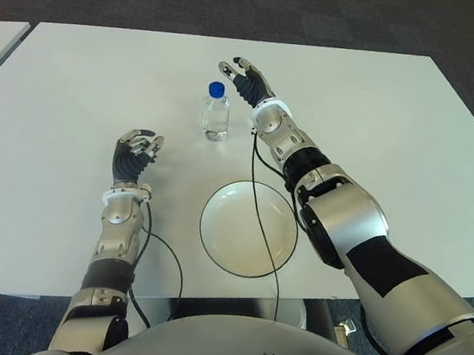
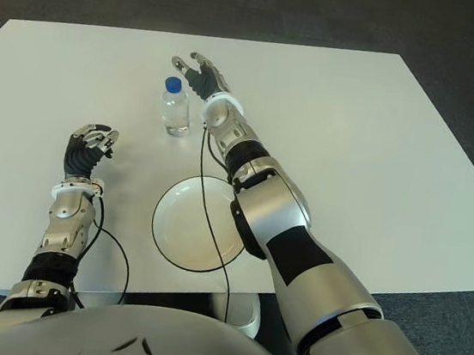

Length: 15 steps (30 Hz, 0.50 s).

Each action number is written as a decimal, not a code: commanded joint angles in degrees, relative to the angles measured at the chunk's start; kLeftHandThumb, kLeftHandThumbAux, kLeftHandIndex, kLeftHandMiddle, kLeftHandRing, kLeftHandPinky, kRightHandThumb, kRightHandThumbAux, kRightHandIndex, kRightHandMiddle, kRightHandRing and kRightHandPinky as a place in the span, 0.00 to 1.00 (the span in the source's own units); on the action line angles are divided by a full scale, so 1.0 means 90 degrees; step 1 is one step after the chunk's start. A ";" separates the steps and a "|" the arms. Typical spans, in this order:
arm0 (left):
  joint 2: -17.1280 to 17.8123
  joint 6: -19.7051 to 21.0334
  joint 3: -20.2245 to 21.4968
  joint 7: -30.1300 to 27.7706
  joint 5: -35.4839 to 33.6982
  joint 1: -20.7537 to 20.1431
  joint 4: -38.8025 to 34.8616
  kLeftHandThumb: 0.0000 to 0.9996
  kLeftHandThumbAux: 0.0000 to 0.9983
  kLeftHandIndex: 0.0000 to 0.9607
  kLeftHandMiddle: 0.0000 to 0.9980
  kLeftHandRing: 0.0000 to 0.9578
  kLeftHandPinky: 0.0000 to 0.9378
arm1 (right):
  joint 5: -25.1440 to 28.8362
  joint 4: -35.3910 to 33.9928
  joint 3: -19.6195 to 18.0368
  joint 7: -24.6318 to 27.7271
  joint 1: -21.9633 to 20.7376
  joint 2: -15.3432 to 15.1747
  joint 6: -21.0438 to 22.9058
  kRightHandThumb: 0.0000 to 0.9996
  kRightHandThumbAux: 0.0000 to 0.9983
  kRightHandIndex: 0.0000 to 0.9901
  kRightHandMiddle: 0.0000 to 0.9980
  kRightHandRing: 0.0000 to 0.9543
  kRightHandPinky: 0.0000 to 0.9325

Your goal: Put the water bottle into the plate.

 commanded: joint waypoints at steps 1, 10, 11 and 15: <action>-0.0036 0.0147 -0.0005 0.0057 0.0060 0.0243 -0.0106 0.71 0.71 0.46 0.71 0.72 0.70 | -0.0403 0.0218 0.0366 -0.0128 0.0547 0.1629 0.0584 0.58 0.14 0.00 0.00 0.00 0.00; -0.0006 0.0172 -0.0004 0.0076 0.0098 0.0332 -0.0216 0.71 0.71 0.46 0.72 0.72 0.70 | -0.0611 0.0249 0.0607 -0.0098 0.0792 0.1552 0.0804 0.61 0.16 0.00 0.00 0.00 0.00; -0.0004 0.0169 -0.0005 0.0072 0.0096 0.0338 -0.0222 0.71 0.71 0.46 0.71 0.72 0.70 | -0.0622 0.0250 0.0622 -0.0099 0.0814 0.1545 0.0809 0.61 0.16 0.00 0.00 0.00 0.00; 0.0022 0.0106 -0.0006 0.0021 0.0089 0.0364 -0.0208 0.71 0.71 0.46 0.71 0.72 0.69 | -0.1010 0.0321 0.1020 -0.0194 0.1063 0.1487 0.0888 0.62 0.17 0.00 0.00 0.00 0.00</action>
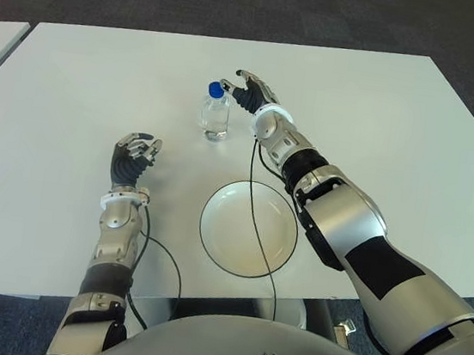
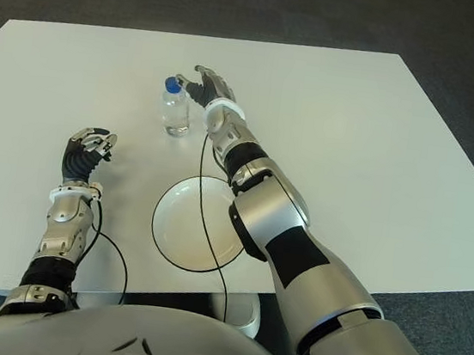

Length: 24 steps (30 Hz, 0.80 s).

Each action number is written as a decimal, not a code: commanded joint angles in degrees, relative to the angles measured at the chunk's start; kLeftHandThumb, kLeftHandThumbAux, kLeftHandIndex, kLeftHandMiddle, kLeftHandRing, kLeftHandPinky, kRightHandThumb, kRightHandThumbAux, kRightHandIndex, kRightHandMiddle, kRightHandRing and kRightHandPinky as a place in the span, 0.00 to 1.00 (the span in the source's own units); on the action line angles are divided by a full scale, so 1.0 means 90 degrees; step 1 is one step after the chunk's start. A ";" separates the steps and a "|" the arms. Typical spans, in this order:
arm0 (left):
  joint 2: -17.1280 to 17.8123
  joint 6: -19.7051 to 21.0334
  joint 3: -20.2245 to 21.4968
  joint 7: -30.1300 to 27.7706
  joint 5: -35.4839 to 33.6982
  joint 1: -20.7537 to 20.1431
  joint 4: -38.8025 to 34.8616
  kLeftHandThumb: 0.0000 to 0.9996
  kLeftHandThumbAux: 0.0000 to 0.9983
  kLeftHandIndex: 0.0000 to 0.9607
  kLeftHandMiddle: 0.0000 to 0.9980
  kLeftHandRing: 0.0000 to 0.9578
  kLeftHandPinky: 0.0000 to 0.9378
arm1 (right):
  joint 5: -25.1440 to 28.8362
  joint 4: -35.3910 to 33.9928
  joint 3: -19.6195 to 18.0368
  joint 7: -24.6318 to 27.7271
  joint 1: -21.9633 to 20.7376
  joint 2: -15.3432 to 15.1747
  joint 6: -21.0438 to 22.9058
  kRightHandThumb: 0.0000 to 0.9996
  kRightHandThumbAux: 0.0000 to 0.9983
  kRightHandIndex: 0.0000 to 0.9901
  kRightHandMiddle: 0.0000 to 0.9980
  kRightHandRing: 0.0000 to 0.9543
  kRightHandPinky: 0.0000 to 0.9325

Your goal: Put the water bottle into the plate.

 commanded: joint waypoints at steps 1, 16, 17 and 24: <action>0.0027 0.0102 -0.0006 0.0008 0.0072 0.0177 -0.0121 0.71 0.71 0.46 0.71 0.72 0.69 | -0.0582 0.0259 0.0559 -0.0128 0.1058 0.1482 0.0355 0.62 0.17 0.00 0.00 0.00 0.00; 0.0046 0.0072 0.0030 -0.0075 -0.0014 0.0224 -0.0092 0.71 0.71 0.46 0.71 0.71 0.70 | -0.1832 0.0350 0.1974 0.0254 0.1198 0.1441 0.0772 0.62 0.18 0.00 0.00 0.00 0.00; 0.0046 0.0071 0.0029 -0.0069 -0.0011 0.0227 -0.0092 0.71 0.71 0.46 0.71 0.72 0.70 | -0.1828 0.0347 0.1976 0.0292 0.1196 0.1446 0.0784 0.61 0.18 0.00 0.00 0.00 0.00; 0.0031 0.0169 0.0015 -0.0028 0.0010 0.0267 -0.0180 0.71 0.71 0.46 0.72 0.72 0.71 | -0.1789 0.0334 0.1983 0.0561 0.1175 0.1477 0.0899 0.61 0.20 0.00 0.00 0.00 0.00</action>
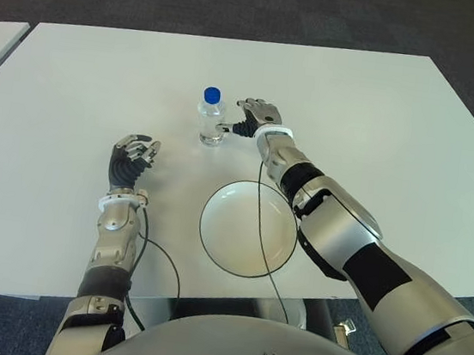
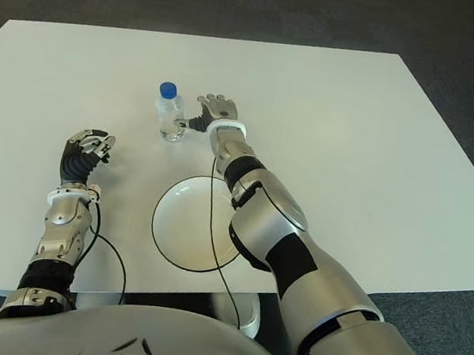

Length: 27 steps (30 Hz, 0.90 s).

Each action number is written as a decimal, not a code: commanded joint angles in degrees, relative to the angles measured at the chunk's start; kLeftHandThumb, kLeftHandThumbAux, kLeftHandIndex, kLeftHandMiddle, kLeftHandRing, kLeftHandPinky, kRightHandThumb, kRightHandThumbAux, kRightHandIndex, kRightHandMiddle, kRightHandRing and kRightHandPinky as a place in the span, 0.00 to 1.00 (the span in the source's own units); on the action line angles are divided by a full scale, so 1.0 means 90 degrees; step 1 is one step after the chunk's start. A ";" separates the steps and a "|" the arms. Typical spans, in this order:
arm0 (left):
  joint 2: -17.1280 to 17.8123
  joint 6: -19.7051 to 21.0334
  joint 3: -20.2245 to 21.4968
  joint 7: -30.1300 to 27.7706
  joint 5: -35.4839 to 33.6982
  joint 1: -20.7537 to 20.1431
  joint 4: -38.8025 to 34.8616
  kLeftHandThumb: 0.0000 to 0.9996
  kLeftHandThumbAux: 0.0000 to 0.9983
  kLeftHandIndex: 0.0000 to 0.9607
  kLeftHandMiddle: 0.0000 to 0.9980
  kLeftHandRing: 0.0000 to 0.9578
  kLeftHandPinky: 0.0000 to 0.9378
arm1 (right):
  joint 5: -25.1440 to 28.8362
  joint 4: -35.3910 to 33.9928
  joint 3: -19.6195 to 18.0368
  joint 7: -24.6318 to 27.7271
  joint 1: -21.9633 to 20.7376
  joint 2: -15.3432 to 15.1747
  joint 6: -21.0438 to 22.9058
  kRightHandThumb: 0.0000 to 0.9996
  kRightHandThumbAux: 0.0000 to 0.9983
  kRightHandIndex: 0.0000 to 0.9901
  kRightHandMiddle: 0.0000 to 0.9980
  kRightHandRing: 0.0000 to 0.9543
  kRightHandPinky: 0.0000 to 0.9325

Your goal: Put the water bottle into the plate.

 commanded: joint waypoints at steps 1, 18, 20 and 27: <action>0.0016 0.0171 0.0007 -0.0027 0.0021 0.0177 -0.0086 0.71 0.71 0.46 0.72 0.72 0.71 | -0.0120 0.0124 0.0090 0.0326 0.0818 0.1522 0.0284 0.61 0.20 0.00 0.00 0.00 0.00; 0.0050 0.0264 -0.0014 0.0011 0.0059 -0.0017 -0.0060 0.71 0.71 0.46 0.72 0.72 0.71 | 0.0011 0.0096 -0.0010 0.0452 0.0759 0.1449 0.0343 0.62 0.22 0.00 0.00 0.00 0.00; 0.0084 0.0320 0.0000 0.0016 0.0044 -0.0156 -0.0063 0.71 0.71 0.46 0.72 0.72 0.71 | 0.0075 0.0081 -0.0087 0.0444 0.0709 0.1409 0.0335 0.62 0.21 0.00 0.00 0.00 0.00; 0.0363 0.0363 0.0135 0.0075 0.0060 -0.0777 0.0195 0.71 0.71 0.46 0.71 0.71 0.68 | 0.0430 0.0015 -0.0582 0.0368 0.0432 0.1175 0.0186 0.61 0.21 0.00 0.00 0.00 0.00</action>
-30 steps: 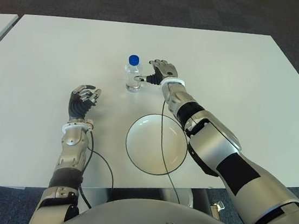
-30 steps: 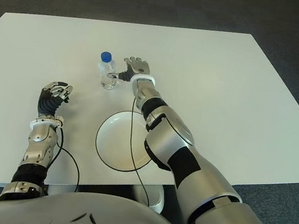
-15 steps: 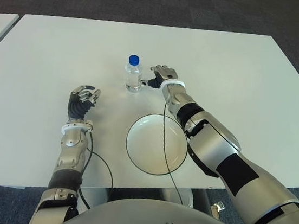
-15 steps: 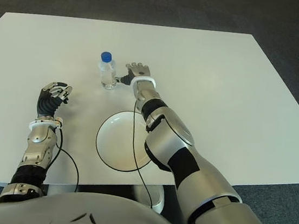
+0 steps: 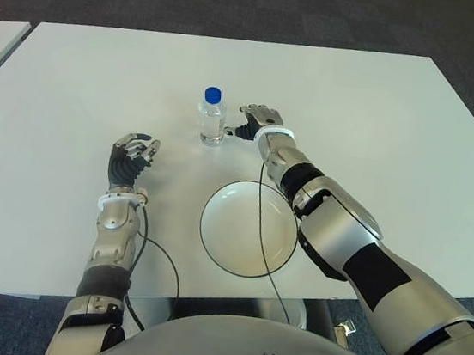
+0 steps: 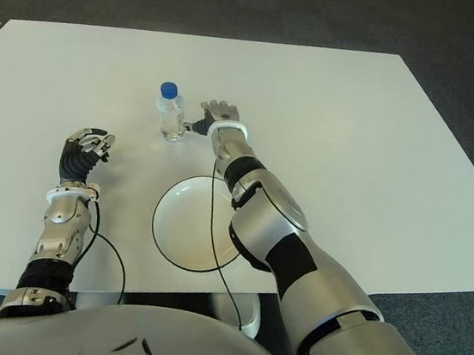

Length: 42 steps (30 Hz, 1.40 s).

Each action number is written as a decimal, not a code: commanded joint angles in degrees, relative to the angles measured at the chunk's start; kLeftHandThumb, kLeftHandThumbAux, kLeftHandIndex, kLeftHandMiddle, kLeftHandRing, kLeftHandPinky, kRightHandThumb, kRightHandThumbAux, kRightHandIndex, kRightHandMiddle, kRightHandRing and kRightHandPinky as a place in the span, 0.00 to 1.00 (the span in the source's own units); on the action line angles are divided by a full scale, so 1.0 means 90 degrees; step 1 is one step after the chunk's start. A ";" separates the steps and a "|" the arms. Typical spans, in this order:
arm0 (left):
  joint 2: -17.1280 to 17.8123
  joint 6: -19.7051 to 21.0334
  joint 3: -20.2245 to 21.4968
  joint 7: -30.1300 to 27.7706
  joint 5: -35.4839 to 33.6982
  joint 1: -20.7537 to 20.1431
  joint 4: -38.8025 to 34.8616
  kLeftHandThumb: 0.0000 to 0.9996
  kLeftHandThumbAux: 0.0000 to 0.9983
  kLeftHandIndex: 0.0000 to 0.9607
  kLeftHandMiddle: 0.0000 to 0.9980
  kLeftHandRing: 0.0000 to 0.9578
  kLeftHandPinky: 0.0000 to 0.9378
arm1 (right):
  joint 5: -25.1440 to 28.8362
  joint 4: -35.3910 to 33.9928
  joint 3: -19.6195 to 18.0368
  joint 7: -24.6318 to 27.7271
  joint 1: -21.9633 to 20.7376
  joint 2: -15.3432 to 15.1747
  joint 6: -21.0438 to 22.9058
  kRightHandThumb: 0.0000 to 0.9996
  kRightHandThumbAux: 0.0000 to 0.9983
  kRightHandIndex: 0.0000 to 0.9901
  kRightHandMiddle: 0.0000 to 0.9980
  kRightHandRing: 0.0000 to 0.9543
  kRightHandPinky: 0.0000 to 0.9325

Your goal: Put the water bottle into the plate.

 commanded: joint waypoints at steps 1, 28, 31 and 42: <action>0.0343 0.0160 0.0141 0.0105 0.0082 -0.0690 0.0326 0.71 0.71 0.46 0.70 0.71 0.68 | 0.0420 0.0016 -0.0530 0.0068 0.0373 0.1138 -0.0029 0.60 0.22 0.00 0.00 0.00 0.00; 0.1180 -0.0939 -0.0546 0.1611 0.1846 -0.3056 0.2551 0.70 0.71 0.43 0.35 0.35 0.34 | 0.2458 -0.0731 -0.3317 -0.1844 0.0378 0.0400 -0.1233 0.35 0.59 0.00 0.00 0.00 0.00; 0.1321 -0.0973 -0.0730 0.1781 0.2108 -0.3360 0.2952 0.60 0.64 0.30 0.28 0.28 0.28 | 0.2469 -0.0909 -0.3378 -0.1981 0.0478 0.0294 -0.1404 0.35 0.60 0.00 0.00 0.00 0.00; 0.1381 -0.0726 -0.1281 0.2118 0.2523 -0.4185 0.4261 0.53 0.46 0.04 0.04 0.03 0.03 | 0.2488 -0.1392 -0.3545 -0.2293 0.0924 0.0103 -0.1830 0.35 0.61 0.00 0.00 0.00 0.02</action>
